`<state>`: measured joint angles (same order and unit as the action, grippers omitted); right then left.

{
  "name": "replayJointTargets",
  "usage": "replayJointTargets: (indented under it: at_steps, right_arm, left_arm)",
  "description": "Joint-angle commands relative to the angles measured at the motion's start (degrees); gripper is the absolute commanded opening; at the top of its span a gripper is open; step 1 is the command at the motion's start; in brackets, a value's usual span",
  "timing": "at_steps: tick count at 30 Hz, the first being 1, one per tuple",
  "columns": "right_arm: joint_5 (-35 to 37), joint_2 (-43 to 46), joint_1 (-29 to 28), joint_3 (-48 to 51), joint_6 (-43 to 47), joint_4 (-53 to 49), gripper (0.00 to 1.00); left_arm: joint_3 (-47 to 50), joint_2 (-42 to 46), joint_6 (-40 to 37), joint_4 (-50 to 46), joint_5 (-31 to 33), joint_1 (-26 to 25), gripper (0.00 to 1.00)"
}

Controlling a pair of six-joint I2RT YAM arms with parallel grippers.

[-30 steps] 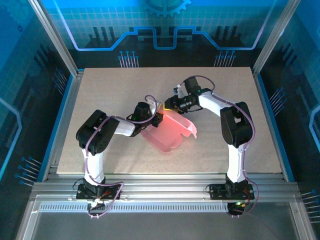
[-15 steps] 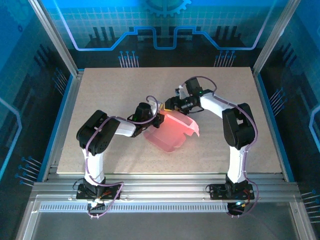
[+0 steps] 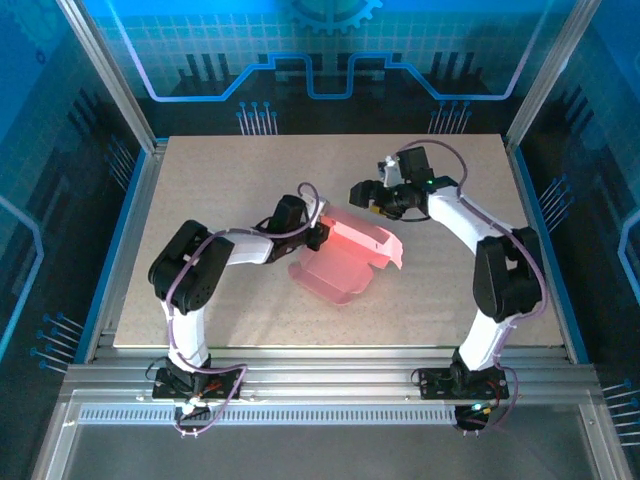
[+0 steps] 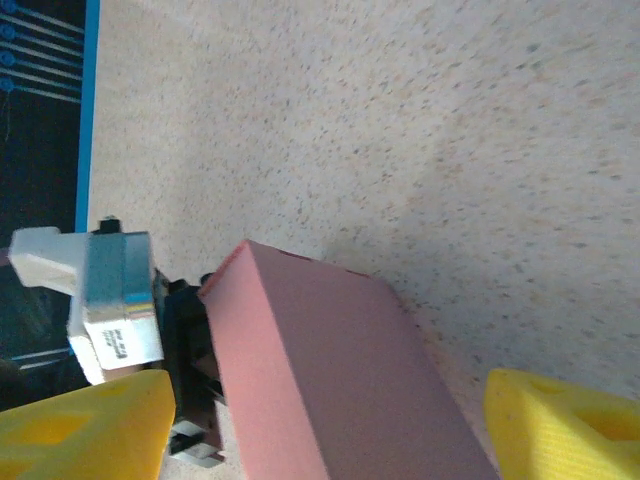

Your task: Fold the paper box

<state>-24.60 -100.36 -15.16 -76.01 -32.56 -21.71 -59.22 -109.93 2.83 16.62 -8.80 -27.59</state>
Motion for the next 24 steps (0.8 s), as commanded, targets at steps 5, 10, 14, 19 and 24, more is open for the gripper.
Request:
replayJointTargets:
  at_steps: [5, 10, 14, 19, 24]
  right_arm:
    - [5.05, 8.82, 5.87, 5.97, -0.42, 3.07, 0.82]
    - [7.03, 11.64, 9.33, 8.93, 0.99, 2.56, 0.82]
    - [7.60, 12.47, 10.46, 12.49, 1.66, 3.48, 0.82]
    - [4.85, 12.67, 10.64, 16.41, 1.40, 7.35, 0.82]
    - [3.07, 12.68, 9.71, 18.83, 2.30, 9.67, 0.84]
  left_arm:
    - [-19.55, 1.10, -14.93, -38.53, 3.99, 0.27, 0.00]
    - [-33.27, -1.55, -24.30, -56.56, 7.17, 0.28, 0.01]
    - [-47.90, -8.45, -28.41, -74.55, 14.21, 0.26, 0.01]
    - [-58.72, -14.88, -32.91, -89.27, 20.69, 0.00, 0.00]
    - [-63.98, -19.38, -37.14, -96.26, 29.96, 0.07, 0.00]
